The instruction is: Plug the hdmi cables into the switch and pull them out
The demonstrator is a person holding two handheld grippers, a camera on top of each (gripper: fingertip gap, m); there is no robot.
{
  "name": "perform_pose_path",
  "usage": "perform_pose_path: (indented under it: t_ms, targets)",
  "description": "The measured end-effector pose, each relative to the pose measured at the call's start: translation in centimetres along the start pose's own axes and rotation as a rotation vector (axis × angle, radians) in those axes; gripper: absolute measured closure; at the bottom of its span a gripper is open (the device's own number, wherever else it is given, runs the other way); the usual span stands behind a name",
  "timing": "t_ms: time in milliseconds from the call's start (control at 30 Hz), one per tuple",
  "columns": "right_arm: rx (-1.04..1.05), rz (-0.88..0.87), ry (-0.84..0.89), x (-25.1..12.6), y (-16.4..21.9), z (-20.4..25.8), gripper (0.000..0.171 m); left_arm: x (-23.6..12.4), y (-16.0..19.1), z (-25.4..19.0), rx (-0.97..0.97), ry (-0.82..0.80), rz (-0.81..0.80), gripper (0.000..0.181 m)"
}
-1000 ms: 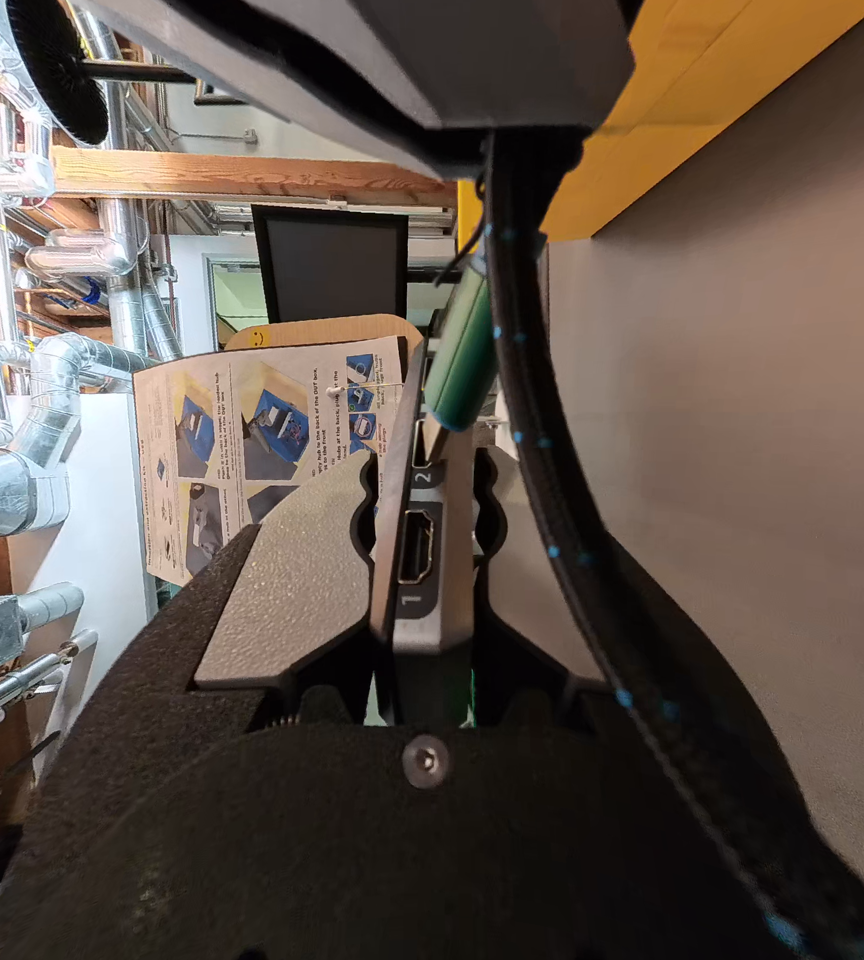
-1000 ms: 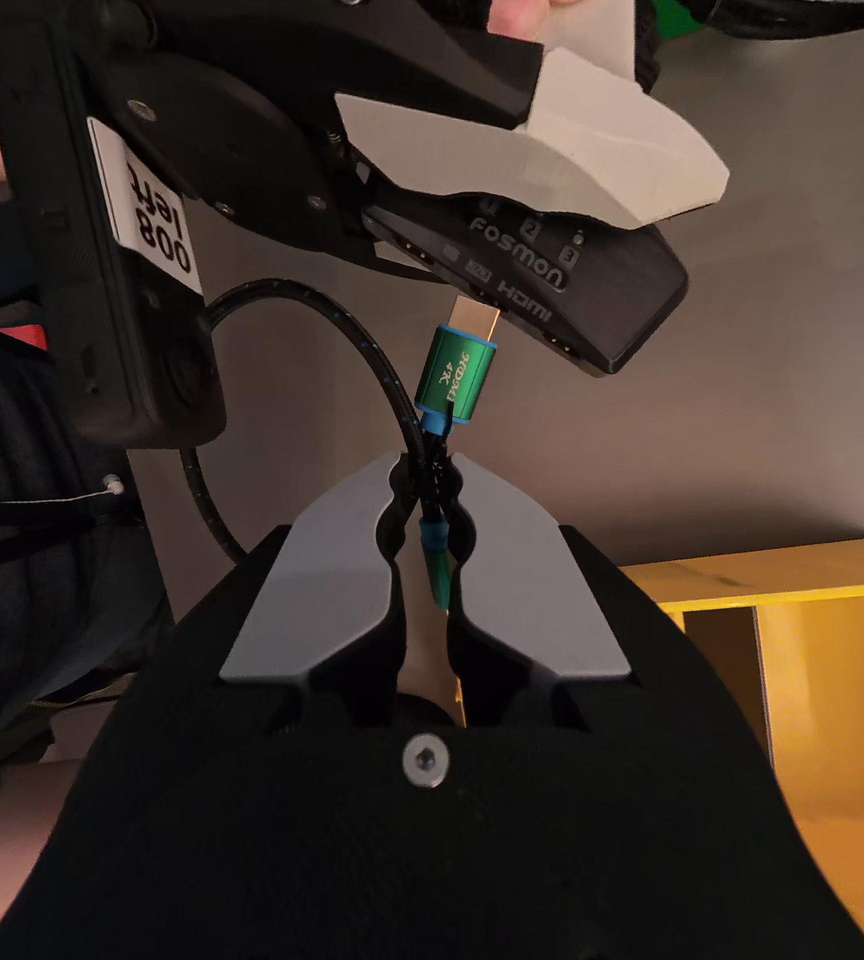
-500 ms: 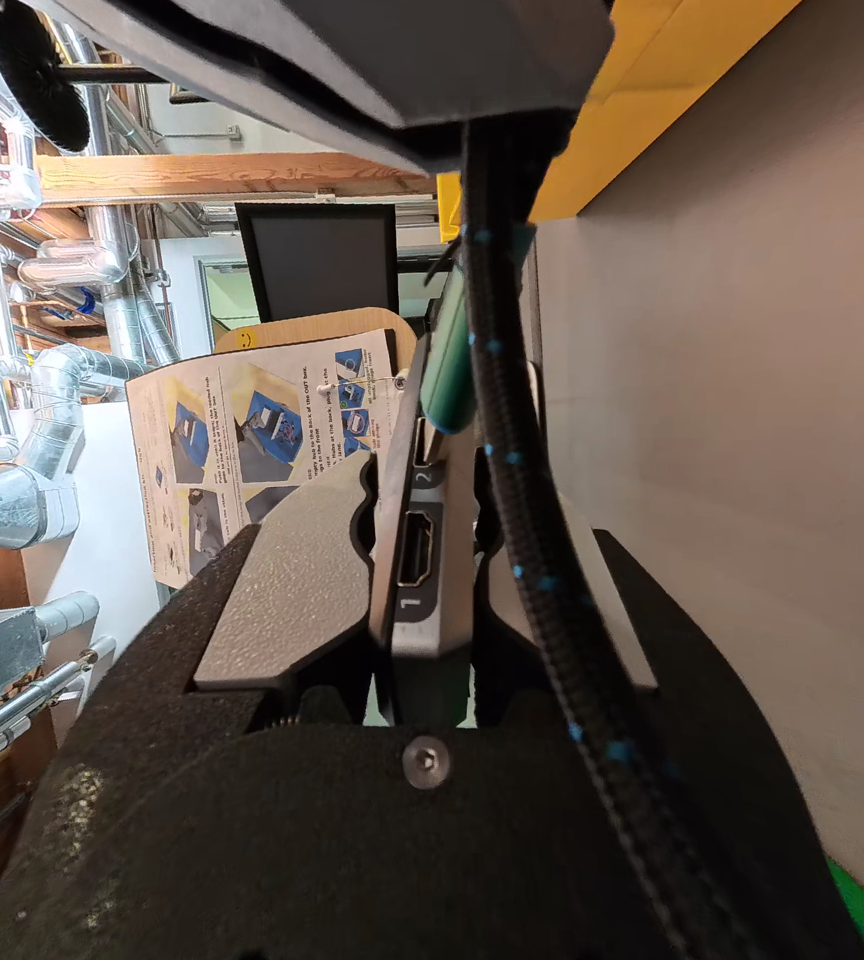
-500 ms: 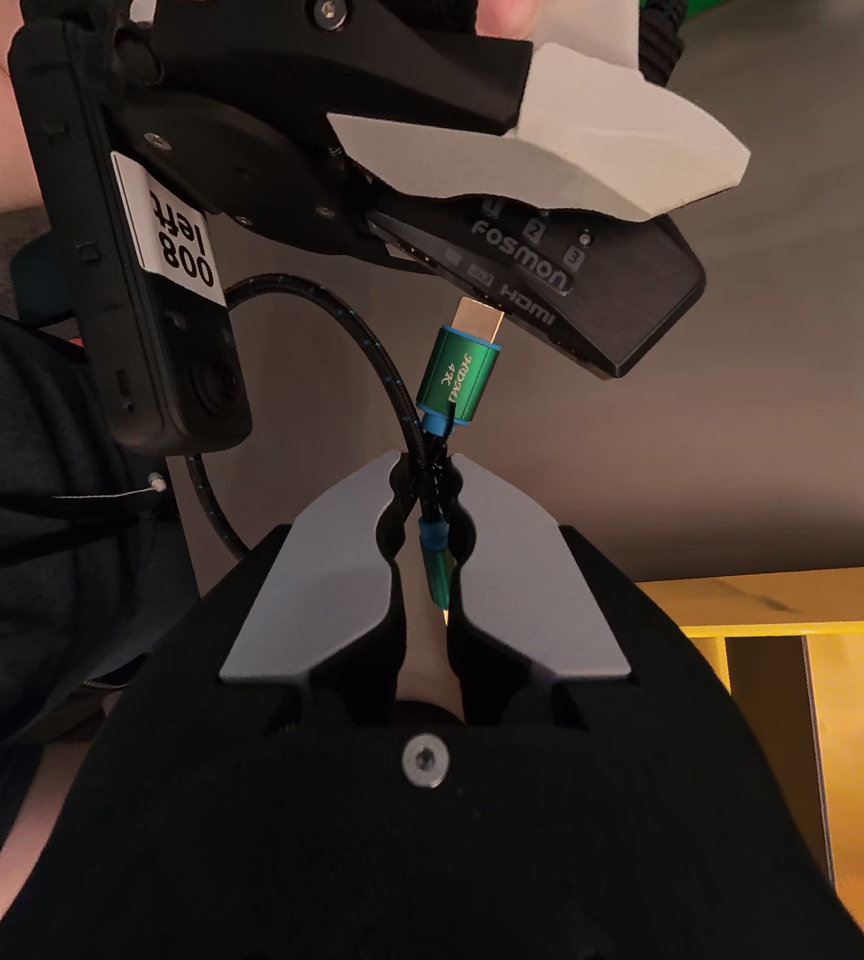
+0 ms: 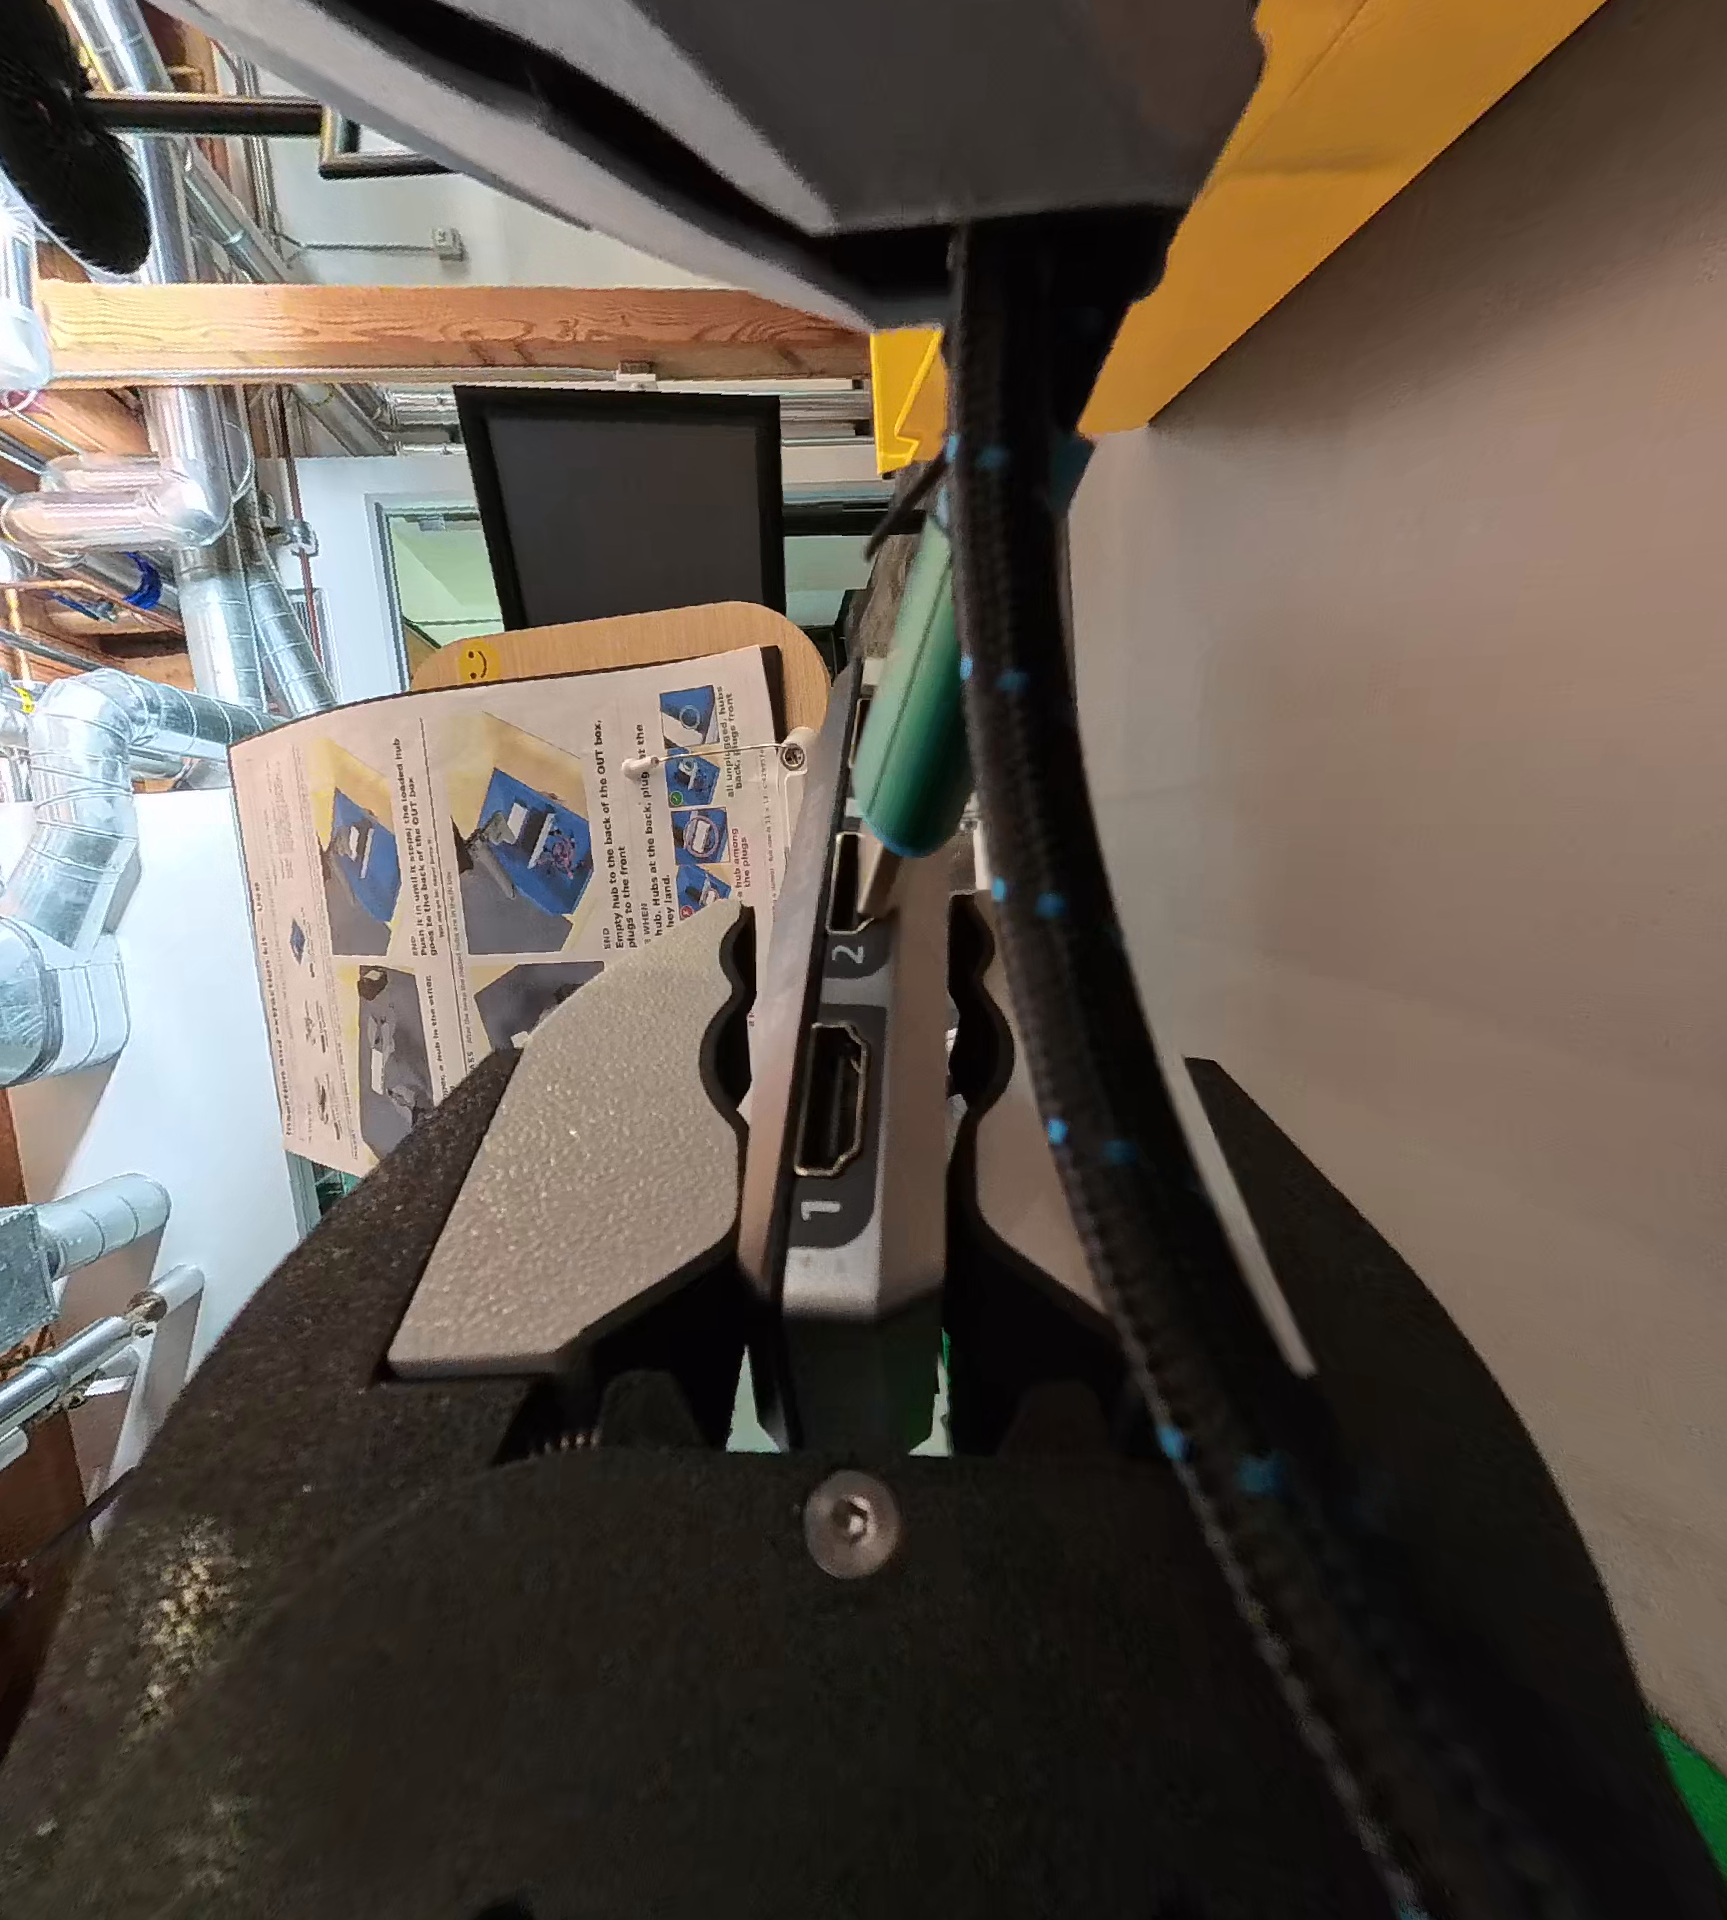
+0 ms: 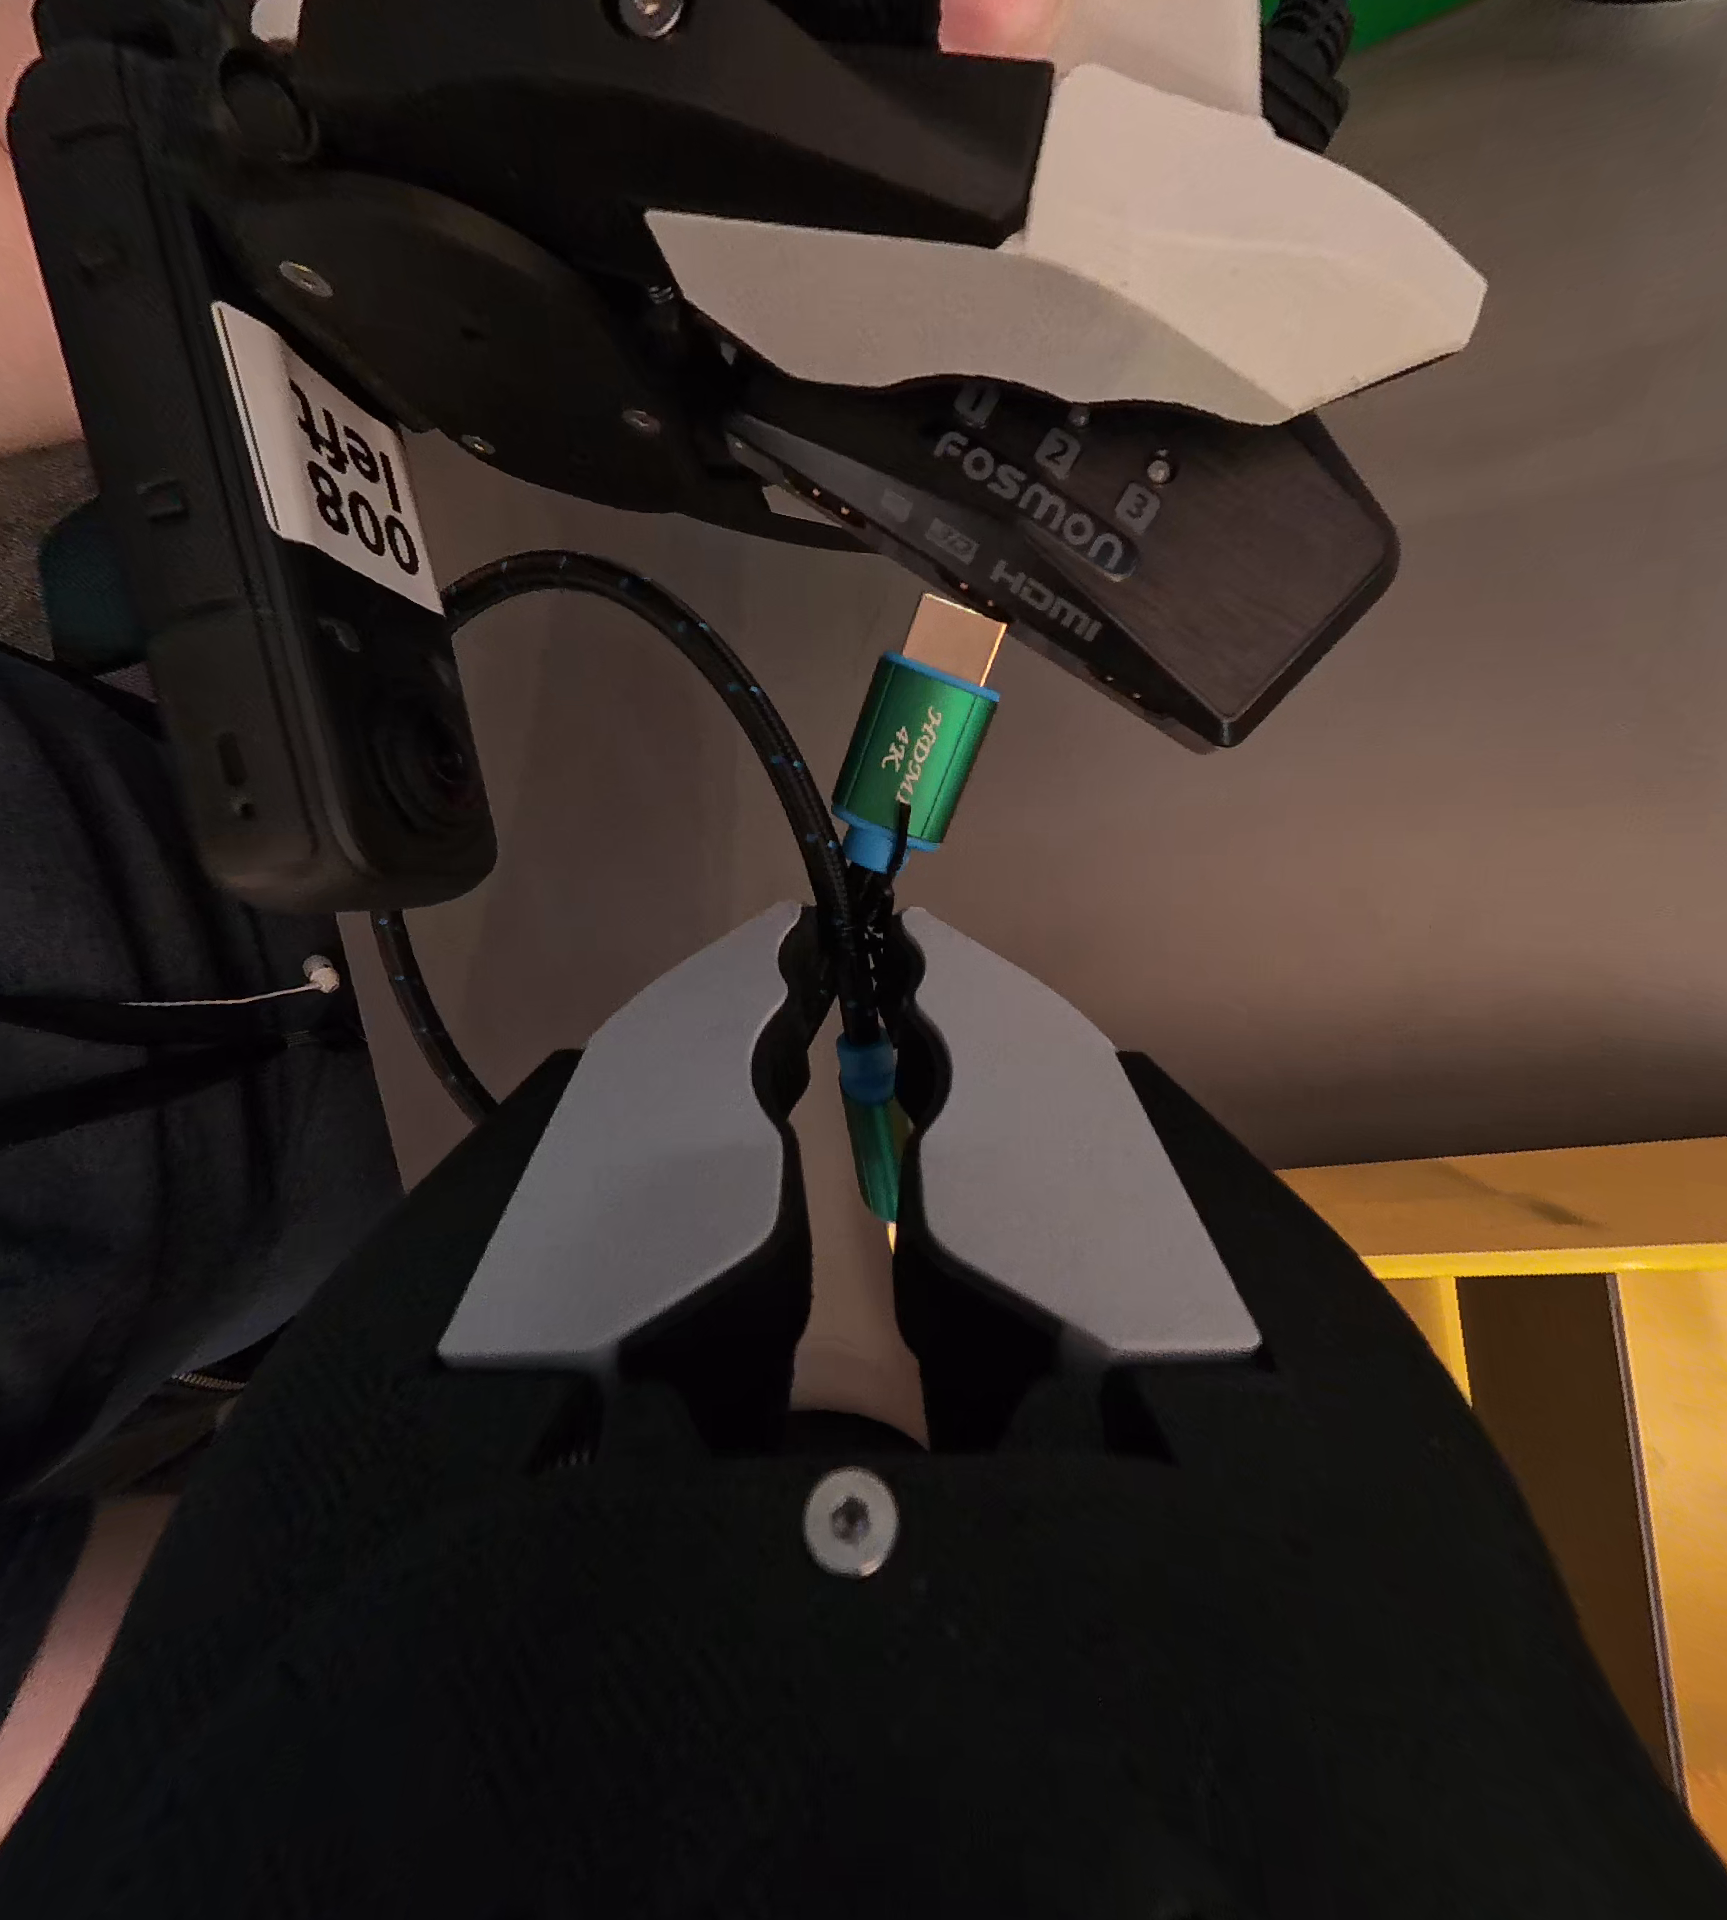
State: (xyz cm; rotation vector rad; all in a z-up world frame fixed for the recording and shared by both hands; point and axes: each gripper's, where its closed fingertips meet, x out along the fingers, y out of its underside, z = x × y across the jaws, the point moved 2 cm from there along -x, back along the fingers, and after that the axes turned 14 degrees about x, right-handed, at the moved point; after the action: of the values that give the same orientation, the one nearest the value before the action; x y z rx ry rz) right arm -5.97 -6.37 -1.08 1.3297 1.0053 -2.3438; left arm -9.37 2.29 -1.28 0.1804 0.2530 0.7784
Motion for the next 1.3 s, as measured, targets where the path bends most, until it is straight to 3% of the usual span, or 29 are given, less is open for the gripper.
perform_pose_path:
  t_ms: [1300]
  targets:
    - [0.075, 0.029, -0.065, 0.56, 0.19, 0.14, 0.159, 0.35, -0.27, -0.91, 0.076, 0.024, 0.021, 0.145]
